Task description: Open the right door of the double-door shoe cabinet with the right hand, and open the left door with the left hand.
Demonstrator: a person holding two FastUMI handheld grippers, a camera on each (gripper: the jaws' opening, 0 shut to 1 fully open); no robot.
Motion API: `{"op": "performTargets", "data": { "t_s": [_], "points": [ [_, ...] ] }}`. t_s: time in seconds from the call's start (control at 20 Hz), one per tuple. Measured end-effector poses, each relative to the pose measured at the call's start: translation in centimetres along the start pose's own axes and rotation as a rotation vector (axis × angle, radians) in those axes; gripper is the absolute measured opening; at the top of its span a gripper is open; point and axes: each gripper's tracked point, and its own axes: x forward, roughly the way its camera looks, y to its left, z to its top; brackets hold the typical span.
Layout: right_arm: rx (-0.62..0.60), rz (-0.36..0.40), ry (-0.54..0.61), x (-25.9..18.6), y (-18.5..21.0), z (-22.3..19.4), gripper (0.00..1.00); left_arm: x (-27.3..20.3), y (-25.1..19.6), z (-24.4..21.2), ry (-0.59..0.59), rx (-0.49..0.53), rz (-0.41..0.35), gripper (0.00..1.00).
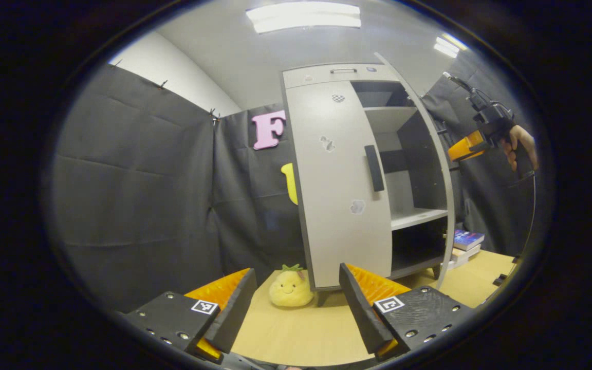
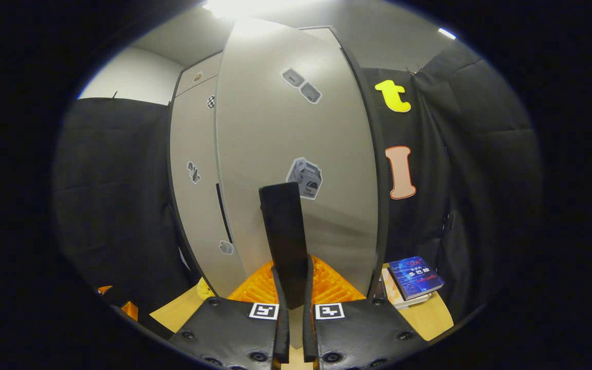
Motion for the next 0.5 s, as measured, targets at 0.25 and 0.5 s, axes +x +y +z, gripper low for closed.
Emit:
{"op": "performTargets", "data": {
  "t_s": [0.25, 0.5],
  "points": [
    [0.008, 0.018, -0.011, -1.1, -1.6, 0.0, 0.10, 1.1, -2.5, 0.3, -0.010, 0.002, -0.043, 0.94],
    [0.007, 0.023, -0.011, -2.5, -3.6, 0.0, 0.12, 1.9, -4.0, 0.6, -0.010, 0.005, -0.056, 0.94]
  ]
}}
